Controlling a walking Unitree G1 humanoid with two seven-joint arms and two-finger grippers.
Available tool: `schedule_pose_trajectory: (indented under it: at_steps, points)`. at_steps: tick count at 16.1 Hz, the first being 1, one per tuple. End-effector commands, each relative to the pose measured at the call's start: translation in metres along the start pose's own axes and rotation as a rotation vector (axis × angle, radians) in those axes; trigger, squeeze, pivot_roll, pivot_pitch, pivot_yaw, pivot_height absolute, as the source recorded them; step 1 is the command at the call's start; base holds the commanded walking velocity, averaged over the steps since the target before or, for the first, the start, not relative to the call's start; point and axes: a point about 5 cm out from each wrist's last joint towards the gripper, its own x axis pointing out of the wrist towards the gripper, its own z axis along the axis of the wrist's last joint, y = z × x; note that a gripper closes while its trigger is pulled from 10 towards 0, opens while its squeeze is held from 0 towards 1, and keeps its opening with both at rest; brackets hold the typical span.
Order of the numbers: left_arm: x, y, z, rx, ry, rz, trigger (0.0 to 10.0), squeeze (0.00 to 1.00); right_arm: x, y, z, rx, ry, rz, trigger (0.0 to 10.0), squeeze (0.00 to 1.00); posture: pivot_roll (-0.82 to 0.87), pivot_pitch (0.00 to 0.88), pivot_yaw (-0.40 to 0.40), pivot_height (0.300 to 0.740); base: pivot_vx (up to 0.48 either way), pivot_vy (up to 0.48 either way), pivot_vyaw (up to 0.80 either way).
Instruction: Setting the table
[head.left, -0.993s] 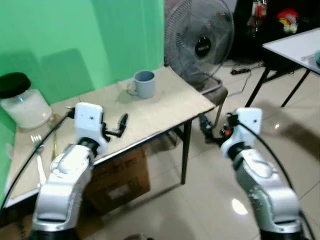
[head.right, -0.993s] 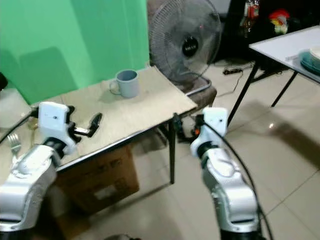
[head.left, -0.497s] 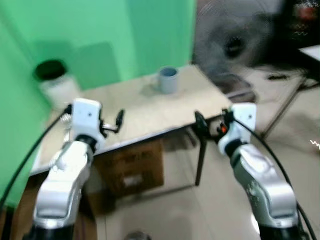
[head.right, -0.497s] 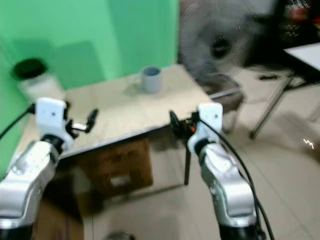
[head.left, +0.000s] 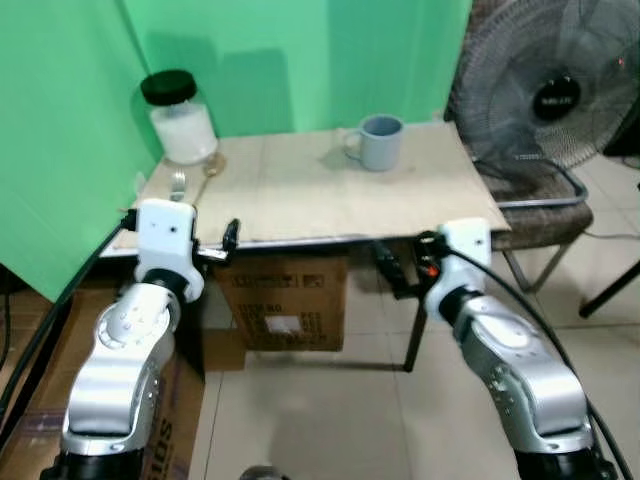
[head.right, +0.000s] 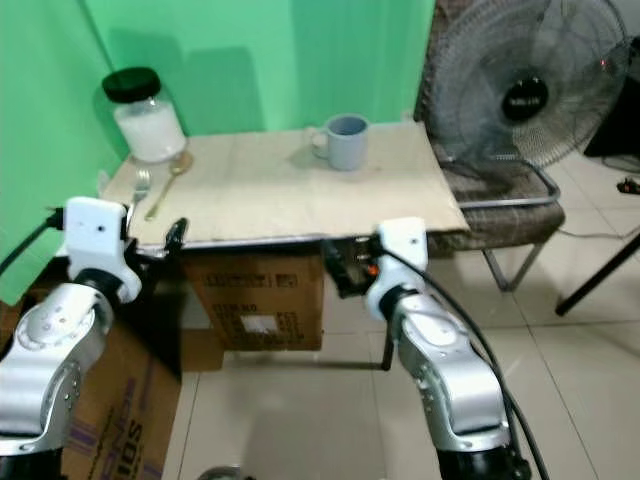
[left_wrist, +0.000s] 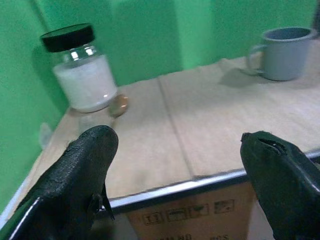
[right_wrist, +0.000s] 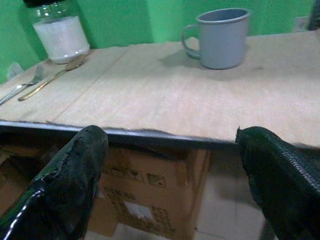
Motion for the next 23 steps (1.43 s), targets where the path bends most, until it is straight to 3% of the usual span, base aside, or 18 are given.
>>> schedule_pose_trajectory:
  at_steps: [1, 7, 16, 20, 23]
  points:
    - [-0.001, 0.007, -0.002, 0.022, 0.012, 0.016, 10.0, 1.00, 0.002, 0.006, -0.002, -0.011, 0.013, 0.040, 10.0, 1.00, 0.12, 0.000, 0.061, 0.740, 0.000, 0.000, 0.00]
    - [0.000, 0.009, -0.001, 0.030, 0.018, 0.011, 10.0, 1.00, 0.003, 0.004, 0.000, -0.034, 0.011, 0.047, 10.0, 1.00, 0.12, 0.000, 0.063, 0.740, 0.294, 0.000, 0.60]
    - [0.001, 0.013, -0.004, 0.053, 0.051, -0.020, 10.0, 1.00, 0.003, 0.003, 0.002, -0.045, 0.011, 0.062, 10.0, 1.00, 0.12, 0.000, 0.067, 0.740, 0.378, 0.000, 0.00]
    - [0.001, 0.013, -0.004, 0.050, 0.053, -0.019, 10.0, 1.00, 0.004, 0.004, 0.005, -0.070, 0.010, 0.093, 10.0, 1.00, 0.12, 0.000, 0.060, 0.740, 0.364, 0.000, 0.80]
    - [0.001, 0.014, -0.006, 0.052, 0.062, -0.026, 10.0, 1.00, 0.002, 0.004, 0.008, -0.085, 0.011, 0.116, 10.0, 1.00, 0.12, 0.000, 0.059, 0.740, 0.355, 0.000, 0.15]
